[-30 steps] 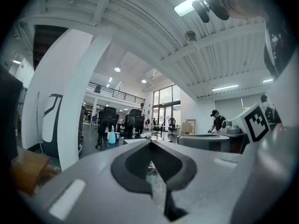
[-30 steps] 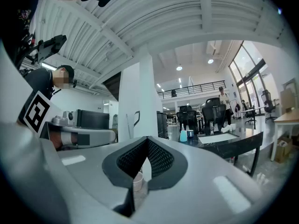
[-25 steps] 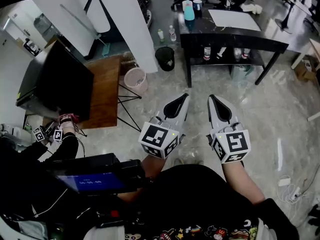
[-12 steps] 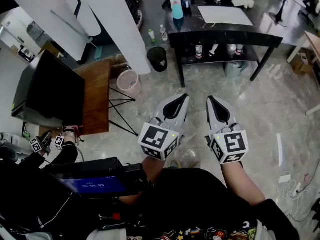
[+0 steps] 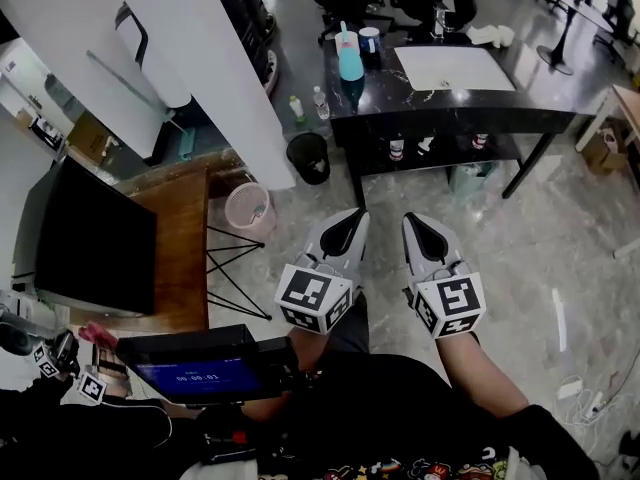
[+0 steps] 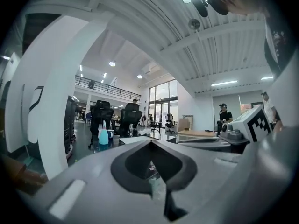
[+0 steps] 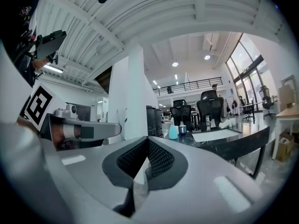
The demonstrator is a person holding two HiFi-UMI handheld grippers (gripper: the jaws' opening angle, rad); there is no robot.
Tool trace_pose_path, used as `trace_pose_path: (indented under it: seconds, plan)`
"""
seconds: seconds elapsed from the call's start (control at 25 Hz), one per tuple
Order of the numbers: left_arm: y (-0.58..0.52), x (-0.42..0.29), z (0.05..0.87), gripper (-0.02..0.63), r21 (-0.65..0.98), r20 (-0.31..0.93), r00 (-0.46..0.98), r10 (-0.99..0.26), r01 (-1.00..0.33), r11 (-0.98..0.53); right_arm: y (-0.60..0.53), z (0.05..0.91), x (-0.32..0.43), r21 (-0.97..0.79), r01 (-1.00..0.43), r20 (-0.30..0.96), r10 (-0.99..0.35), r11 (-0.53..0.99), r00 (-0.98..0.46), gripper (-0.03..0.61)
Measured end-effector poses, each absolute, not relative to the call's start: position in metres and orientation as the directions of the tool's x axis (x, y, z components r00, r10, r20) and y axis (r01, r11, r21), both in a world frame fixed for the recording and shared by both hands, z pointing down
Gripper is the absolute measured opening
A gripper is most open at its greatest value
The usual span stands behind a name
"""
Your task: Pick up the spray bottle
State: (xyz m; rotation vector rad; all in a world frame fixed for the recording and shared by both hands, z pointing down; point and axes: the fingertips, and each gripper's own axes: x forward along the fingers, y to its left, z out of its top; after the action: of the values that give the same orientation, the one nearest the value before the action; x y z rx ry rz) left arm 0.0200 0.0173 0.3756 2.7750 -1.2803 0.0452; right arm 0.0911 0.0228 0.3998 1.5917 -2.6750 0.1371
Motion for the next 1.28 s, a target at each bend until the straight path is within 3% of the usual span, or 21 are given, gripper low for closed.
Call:
trace_pose_path:
  seconds: [0.48, 0.84, 1.08, 1.28]
  plan:
    - [-0.374, -0.035, 0.338, 0.000, 0.049, 0.046, 0.737, -0.674, -0.676, -0.735, -0.351, 0.384, 0.014, -0.036, -0.910, 0.101, -0.904, 0.414, -0.415, 0.023]
    - [-0.521, -0.053, 0.387, 0.000, 0.123, 0.141, 0.681, -0.719, -0.732, -0.670, -0.518, 0.428, 0.015, -0.022, -0.918, 0.172, -0.903, 0.397, -0.394, 0.030]
    - [-0.552, -0.063, 0.411, 0.000, 0.151, 0.194, 0.658, -0.728, -0.753, -0.641, -0.578, 0.460, 0.010, -0.007, -0.927, 0.216, -0.904, 0.375, -0.368, 0.217]
    - [-0.572, -0.065, 0.423, 0.000, 0.156, 0.201, 0.658, -0.726, -0.753, -0.639, -0.611, 0.462, 0.002, 0.011, -0.929, 0.203, -0.910, 0.370, -0.361, 0.251]
